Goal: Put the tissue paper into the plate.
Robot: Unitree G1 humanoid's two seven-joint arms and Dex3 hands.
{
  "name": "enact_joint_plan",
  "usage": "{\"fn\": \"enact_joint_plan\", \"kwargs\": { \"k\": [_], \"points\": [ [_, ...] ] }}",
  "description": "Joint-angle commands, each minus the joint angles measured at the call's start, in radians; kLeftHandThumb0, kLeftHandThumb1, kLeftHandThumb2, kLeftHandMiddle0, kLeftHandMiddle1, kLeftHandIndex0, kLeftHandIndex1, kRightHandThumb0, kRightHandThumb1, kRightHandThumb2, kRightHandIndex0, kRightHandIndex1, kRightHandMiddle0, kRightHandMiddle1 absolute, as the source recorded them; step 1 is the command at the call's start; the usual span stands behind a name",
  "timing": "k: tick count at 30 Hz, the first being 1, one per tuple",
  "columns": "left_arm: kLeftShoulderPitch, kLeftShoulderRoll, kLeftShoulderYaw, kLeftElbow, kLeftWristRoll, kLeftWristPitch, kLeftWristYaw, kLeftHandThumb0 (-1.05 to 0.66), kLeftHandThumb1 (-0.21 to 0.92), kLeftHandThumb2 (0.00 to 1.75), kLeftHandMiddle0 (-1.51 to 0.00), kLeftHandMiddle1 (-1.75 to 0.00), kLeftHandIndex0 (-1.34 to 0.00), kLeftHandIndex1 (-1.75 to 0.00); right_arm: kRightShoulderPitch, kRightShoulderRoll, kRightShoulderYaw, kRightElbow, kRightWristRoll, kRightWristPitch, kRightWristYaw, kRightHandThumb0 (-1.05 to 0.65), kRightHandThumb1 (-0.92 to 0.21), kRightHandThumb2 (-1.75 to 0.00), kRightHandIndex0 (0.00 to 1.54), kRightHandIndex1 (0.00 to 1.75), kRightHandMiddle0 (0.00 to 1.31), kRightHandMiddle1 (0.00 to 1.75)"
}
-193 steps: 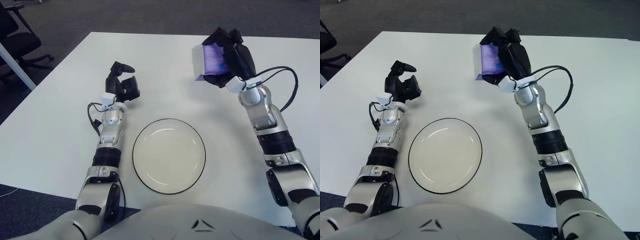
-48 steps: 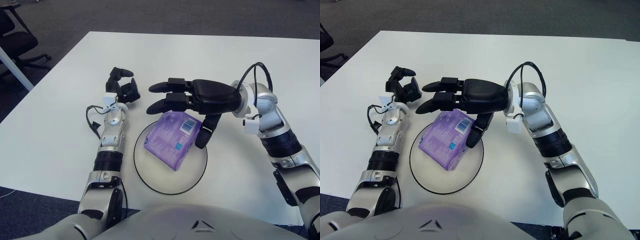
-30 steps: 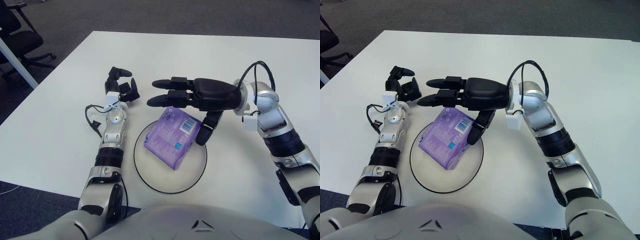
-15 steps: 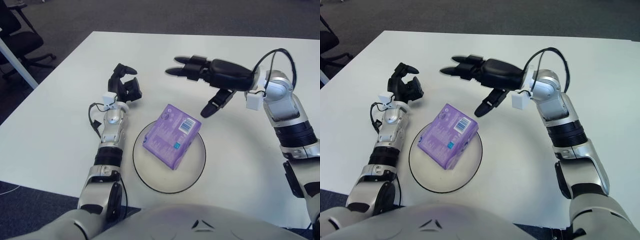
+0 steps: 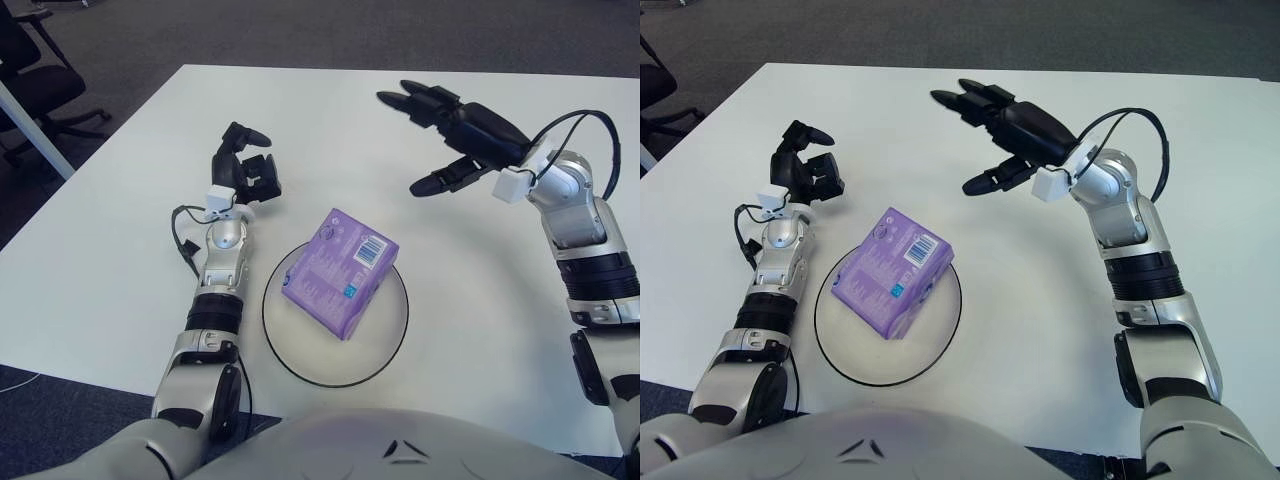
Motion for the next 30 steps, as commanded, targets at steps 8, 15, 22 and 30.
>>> {"fn": "enact_joint_plan", "kwargs": {
  "k": [8, 15, 22, 30],
  "points": [
    [0.126, -0.015, -0.033, 0.045, 0.046, -0.030, 0.010, -0.47, 0.35, 1.27, -1.30, -1.75, -0.59, -1.75, 0.074, 0.050, -0.031, -0.013, -0.059, 0.078, -0.163, -0.95, -0.92, -0.39, 0.20, 0.08, 0.00, 0.44],
    [0.133, -0.010, -0.042, 0.028, 0.045, -0.030, 0.003, -0.47, 0.35, 1.27, -1.30, -1.75, -0.58, -1.75, 0.174, 0.167, -0.089, 0.008, 0.047, 0.220, -0.260, -0.83, -0.90, -0.41, 0.21, 0.34, 0.00, 0.77],
    [0.133, -0.007, -0.045, 0.015, 0.032, -0.021, -0.008, -0.47, 0.36, 1.27, -1.30, -1.75, -0.58, -1.75, 0.252, 0.277, -0.142, 0.068, 0.164, 0.294, -0.333, -0.63, -0.70, -0.74, 0.21, 0.79, 0.00, 1.12],
    [0.136, -0.006, -0.040, -0.001, -0.026, -0.006, -0.072, -0.47, 0.36, 1.26, -1.31, -1.75, -0.58, -1.75, 0.243, 0.383, -0.223, 0.045, 0.278, 0.486, -0.424, -0.41, -0.69, -0.83, 0.29, 1.06, 0.21, 1.60]
  ]
}}
